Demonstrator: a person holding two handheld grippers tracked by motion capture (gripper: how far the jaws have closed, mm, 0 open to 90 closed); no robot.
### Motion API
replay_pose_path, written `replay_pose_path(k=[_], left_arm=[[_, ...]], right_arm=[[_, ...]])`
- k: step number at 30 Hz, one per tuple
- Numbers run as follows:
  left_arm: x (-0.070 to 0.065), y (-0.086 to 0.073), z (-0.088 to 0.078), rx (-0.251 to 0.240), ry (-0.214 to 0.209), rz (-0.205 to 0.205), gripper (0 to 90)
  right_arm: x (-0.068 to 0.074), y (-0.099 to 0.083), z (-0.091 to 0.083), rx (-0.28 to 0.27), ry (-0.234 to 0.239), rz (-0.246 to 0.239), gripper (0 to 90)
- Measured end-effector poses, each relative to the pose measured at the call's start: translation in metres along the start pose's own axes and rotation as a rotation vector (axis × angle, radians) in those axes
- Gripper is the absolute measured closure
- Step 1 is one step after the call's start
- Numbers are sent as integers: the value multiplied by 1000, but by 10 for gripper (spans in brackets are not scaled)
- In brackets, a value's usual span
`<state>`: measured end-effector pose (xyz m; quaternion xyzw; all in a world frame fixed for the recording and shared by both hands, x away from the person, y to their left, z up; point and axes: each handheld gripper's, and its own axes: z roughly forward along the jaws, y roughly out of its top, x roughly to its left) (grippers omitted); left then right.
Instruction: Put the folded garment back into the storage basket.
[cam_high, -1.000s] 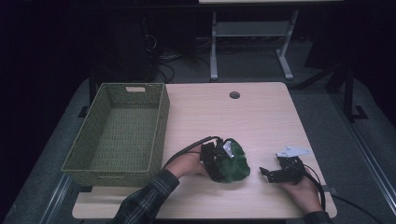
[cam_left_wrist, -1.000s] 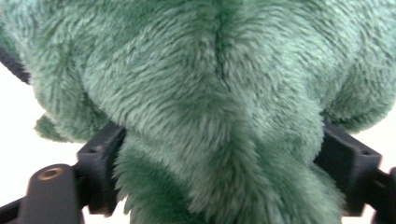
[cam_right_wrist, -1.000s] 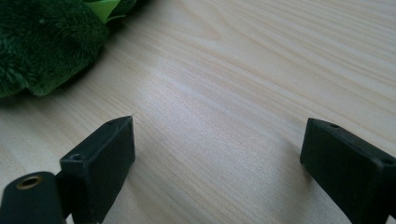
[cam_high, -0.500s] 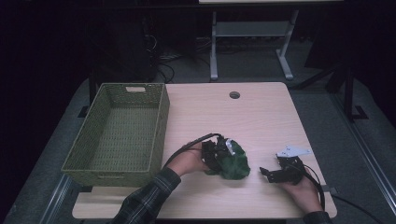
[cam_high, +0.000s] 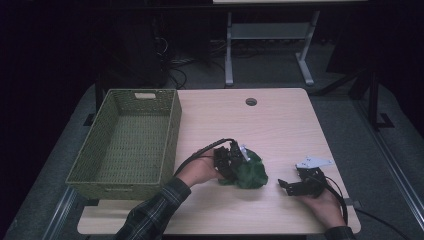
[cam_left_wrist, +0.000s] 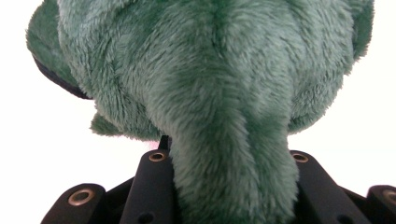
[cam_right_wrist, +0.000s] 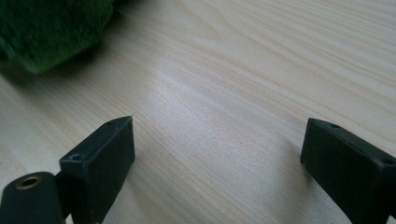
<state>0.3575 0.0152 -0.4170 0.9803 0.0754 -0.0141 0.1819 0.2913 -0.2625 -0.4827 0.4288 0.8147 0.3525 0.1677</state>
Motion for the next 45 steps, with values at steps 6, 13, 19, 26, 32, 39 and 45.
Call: replay_pose_path(k=[6,13,19,26,32,39,45], left_arm=[[-1,5,-16,-2,14,1,673],[-1,7,-38,-21,29,-12,669],[3,5,-59,-16,46,-30,668],[7,-1,-88,-18,64,-74,667],[10,-9,-109,-19,72,-117,667],[14,-17,-128,-13,96,-150,665],[18,-25,-144,-8,121,-189,664]], right_arm=[[0,0,0,2,1,4,93],[0,0,0,2,0,2,93],[0,0,0,1,0,3,93],[0,0,0,2,-1,4,93],[0,0,0,1,-3,2,93],[0,0,0,1,-5,1,93],[0,0,0,2,-6,4,93]])
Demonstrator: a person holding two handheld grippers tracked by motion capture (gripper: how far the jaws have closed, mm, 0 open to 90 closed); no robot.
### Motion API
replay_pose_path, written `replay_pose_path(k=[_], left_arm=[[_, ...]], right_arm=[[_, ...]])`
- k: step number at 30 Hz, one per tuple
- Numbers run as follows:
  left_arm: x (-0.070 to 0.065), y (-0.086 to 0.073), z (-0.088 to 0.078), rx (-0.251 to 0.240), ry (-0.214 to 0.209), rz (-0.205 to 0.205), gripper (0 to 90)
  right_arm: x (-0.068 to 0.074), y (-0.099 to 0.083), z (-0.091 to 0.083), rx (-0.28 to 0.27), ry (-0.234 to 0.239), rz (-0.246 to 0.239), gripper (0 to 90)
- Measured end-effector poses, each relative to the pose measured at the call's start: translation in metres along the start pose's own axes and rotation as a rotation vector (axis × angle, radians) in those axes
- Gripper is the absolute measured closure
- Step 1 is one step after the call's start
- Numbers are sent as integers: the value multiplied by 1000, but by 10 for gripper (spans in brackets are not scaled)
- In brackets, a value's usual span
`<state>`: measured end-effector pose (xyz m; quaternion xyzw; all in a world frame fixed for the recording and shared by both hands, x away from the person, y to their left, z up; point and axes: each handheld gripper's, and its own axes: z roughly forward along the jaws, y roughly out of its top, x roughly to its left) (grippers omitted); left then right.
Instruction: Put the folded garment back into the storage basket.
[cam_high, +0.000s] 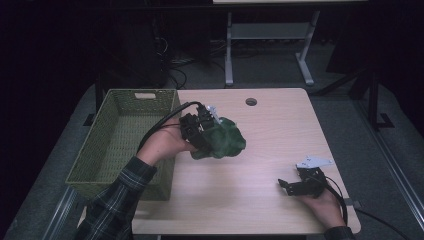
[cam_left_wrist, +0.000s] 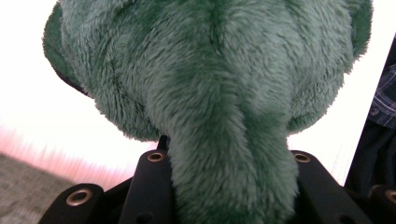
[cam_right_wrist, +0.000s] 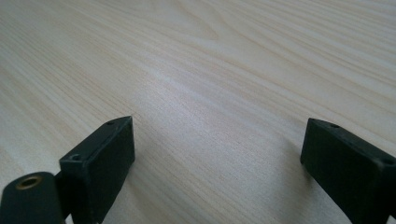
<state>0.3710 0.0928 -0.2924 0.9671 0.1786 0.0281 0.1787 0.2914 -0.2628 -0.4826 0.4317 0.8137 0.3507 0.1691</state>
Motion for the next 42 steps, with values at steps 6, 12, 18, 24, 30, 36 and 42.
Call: replay_pose_path(k=[6,12,18,24,30,36,42], left_arm=[[12,-13,-18,-11,41,-48,664],[29,-31,-32,-13,68,-109,665],[45,-51,-43,-34,108,-198,663],[61,-72,-51,-35,149,-274,663],[75,-92,-57,-30,210,-356,664],[90,-115,-58,-7,245,-434,664],[101,-140,-52,15,269,-506,663]], right_arm=[[0,0,0,1,1,3,93],[0,0,0,2,1,5,93],[0,0,0,2,-1,6,93],[0,0,0,2,-3,7,93],[0,0,0,2,-4,7,93],[0,0,0,2,-5,8,93],[0,0,0,3,-6,9,93]])
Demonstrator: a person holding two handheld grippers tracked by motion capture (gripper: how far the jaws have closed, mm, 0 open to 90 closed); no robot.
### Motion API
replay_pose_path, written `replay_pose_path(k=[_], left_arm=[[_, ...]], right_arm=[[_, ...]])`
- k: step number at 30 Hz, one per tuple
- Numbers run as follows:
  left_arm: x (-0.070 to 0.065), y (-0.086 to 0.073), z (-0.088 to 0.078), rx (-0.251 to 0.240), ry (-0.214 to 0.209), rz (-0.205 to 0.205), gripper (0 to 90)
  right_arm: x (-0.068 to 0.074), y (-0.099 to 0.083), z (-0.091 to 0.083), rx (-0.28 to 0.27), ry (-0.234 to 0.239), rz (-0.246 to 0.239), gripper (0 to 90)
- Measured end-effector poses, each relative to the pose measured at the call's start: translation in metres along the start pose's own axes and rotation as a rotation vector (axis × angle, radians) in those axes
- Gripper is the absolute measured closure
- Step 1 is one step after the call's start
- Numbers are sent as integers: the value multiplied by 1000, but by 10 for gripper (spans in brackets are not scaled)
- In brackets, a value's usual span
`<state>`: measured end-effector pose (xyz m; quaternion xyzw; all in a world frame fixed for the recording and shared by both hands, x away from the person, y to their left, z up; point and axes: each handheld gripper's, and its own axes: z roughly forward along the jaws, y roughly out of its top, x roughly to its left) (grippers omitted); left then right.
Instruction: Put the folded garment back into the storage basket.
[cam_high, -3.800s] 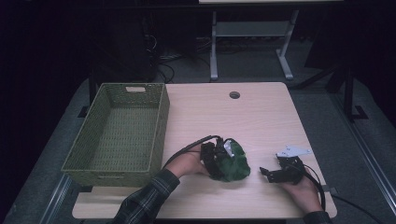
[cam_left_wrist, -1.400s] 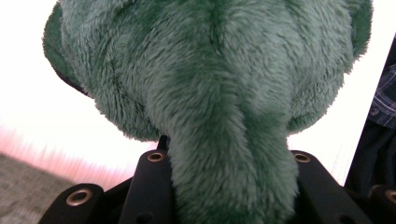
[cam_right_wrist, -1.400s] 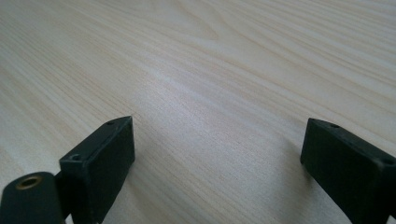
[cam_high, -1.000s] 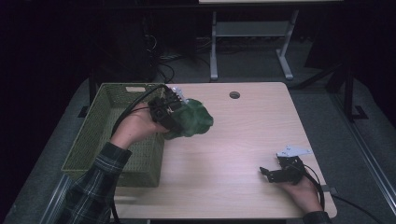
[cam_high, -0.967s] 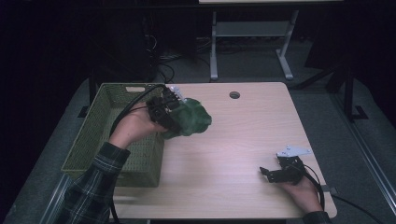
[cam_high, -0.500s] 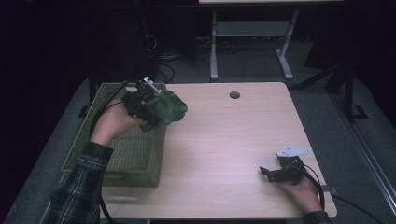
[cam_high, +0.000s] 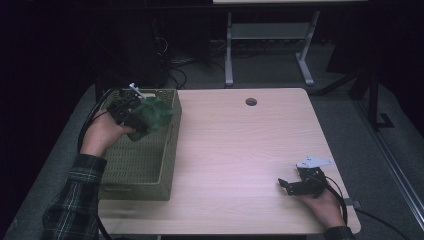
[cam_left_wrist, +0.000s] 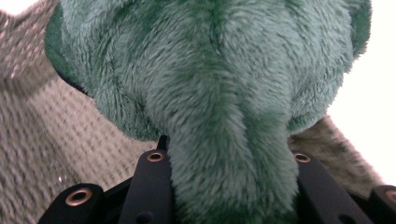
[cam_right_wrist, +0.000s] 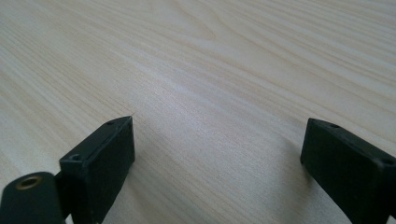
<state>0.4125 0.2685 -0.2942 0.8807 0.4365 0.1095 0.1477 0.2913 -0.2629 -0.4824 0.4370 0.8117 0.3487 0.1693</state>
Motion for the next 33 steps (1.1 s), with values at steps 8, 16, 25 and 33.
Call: replay_pose_path(k=[8,16,25,33], left_arm=[[17,-19,21,33,16,-52,661],[25,-33,43,69,8,-81,655],[27,-45,68,103,6,-91,652],[27,-53,90,124,1,-93,640]], right_arm=[[0,0,0,0,0,0,93],[0,0,0,0,-1,1,93],[0,0,0,-3,-3,-4,93],[0,0,0,-3,-3,-4,93]])
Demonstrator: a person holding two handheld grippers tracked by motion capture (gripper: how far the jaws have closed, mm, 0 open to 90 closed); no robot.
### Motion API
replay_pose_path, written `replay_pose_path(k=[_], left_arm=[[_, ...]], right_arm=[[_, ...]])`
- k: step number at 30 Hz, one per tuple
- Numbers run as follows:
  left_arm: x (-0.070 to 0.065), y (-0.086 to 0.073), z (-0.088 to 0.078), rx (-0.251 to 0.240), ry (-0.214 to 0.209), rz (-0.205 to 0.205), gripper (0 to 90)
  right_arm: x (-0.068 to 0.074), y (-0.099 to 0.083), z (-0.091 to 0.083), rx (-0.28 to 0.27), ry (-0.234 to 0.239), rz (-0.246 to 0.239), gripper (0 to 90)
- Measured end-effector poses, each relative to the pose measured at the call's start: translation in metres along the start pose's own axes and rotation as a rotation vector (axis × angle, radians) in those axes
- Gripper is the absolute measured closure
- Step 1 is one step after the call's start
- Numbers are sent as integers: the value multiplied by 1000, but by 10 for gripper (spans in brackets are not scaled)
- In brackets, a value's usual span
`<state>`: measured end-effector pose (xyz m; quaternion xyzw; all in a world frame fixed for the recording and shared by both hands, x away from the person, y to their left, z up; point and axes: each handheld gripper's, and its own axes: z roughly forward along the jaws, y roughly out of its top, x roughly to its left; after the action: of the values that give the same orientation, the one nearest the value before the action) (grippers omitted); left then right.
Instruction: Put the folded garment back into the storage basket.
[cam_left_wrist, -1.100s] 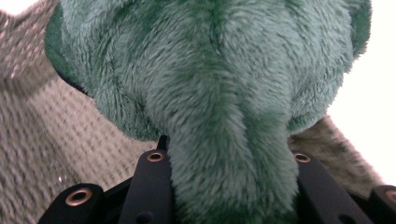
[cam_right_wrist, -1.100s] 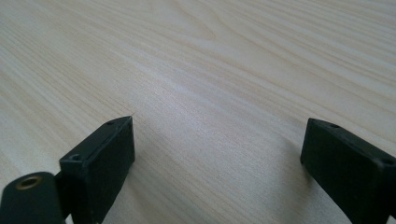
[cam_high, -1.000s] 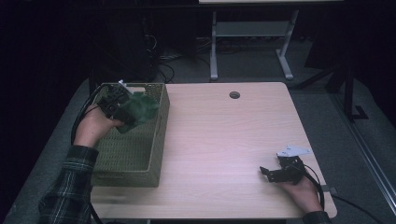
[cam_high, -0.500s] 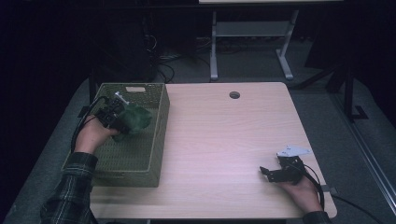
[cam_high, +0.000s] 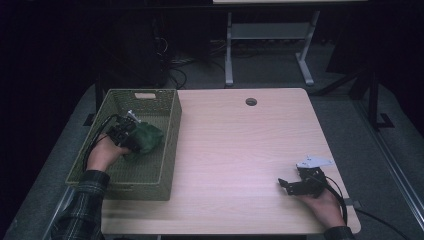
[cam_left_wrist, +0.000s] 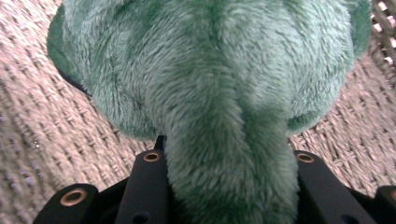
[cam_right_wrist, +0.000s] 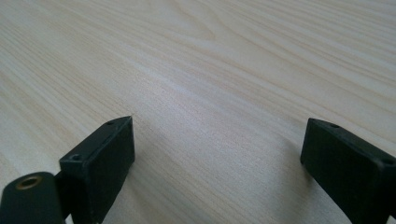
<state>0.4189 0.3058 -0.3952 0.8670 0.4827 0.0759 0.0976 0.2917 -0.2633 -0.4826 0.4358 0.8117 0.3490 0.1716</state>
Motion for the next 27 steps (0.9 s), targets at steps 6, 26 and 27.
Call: replay_pose_path(k=[6,26,27], left_arm=[[-1,-1,12,15,-4,-4,630],[-1,-3,17,-6,-4,-8,221],[-1,-4,17,-13,2,-14,190]], right_arm=[[0,0,0,-2,-1,1,93],[0,0,0,-2,-1,1,93],[0,0,0,-2,-1,1,93]])
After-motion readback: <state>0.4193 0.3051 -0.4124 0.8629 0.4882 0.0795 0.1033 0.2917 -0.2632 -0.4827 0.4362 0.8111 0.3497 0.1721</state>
